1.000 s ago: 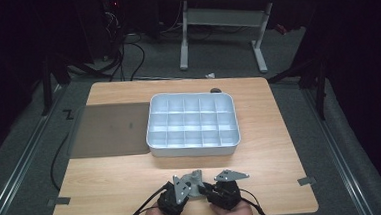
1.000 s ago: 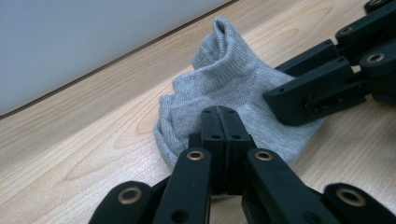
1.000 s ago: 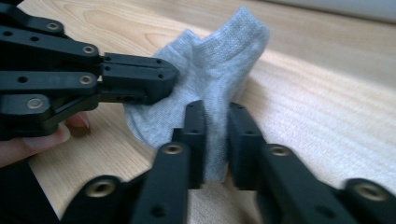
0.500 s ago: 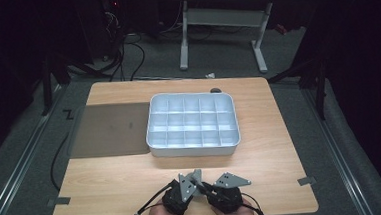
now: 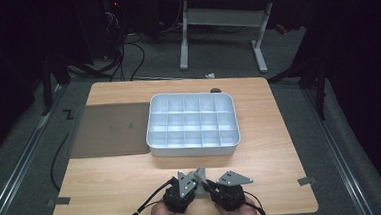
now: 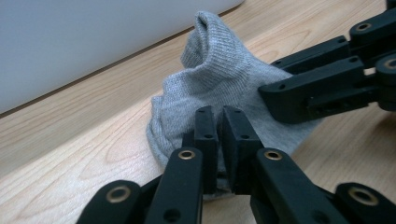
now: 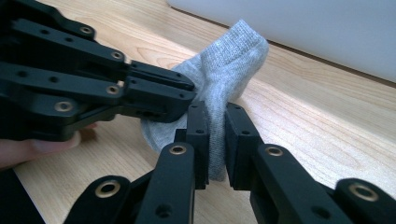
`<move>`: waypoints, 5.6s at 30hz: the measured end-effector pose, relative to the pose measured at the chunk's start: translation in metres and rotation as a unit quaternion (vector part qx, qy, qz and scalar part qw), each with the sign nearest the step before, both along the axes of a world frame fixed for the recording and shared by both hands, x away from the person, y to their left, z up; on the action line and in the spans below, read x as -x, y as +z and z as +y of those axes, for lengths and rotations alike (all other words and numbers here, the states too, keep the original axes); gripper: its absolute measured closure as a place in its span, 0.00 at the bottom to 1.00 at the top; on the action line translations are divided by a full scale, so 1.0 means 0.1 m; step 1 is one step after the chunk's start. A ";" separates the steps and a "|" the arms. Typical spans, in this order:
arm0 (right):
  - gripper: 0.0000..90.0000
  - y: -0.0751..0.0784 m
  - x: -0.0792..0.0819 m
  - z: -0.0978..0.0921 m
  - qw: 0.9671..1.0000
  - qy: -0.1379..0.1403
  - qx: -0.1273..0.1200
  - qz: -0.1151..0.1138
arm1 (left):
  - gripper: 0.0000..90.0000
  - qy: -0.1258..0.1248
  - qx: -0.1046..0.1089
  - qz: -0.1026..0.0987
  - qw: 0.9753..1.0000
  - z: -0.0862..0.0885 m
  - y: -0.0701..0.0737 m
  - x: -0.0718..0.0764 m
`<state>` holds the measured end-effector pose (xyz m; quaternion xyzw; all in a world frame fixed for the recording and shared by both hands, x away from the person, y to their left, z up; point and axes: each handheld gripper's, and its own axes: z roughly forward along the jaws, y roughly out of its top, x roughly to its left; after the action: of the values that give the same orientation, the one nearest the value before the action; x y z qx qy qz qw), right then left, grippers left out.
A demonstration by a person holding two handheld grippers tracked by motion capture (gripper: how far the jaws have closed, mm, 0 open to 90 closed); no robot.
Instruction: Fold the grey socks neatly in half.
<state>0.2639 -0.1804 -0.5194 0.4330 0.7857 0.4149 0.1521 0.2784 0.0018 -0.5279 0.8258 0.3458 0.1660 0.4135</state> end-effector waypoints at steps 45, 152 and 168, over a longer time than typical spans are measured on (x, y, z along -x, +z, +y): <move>0.99 -0.03 -0.05 0.05 1.000 -0.008 0.002 -0.003 | 0.97 -0.002 0.006 0.002 1.000 0.00 -0.02 0.01; 0.87 -0.10 -0.06 -0.08 0.997 0.023 -0.073 0.033 | 1.00 -0.003 0.012 -0.009 1.000 0.01 0.04 0.12; 0.65 -0.07 -0.05 -0.17 0.995 -0.009 -0.085 0.053 | 1.00 0.003 0.009 -0.012 1.000 0.01 0.04 0.13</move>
<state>0.2694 -0.1971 -0.5267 0.4725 0.7505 0.4556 0.0767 0.2653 0.0032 -0.5241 0.8187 0.3447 0.1741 0.4249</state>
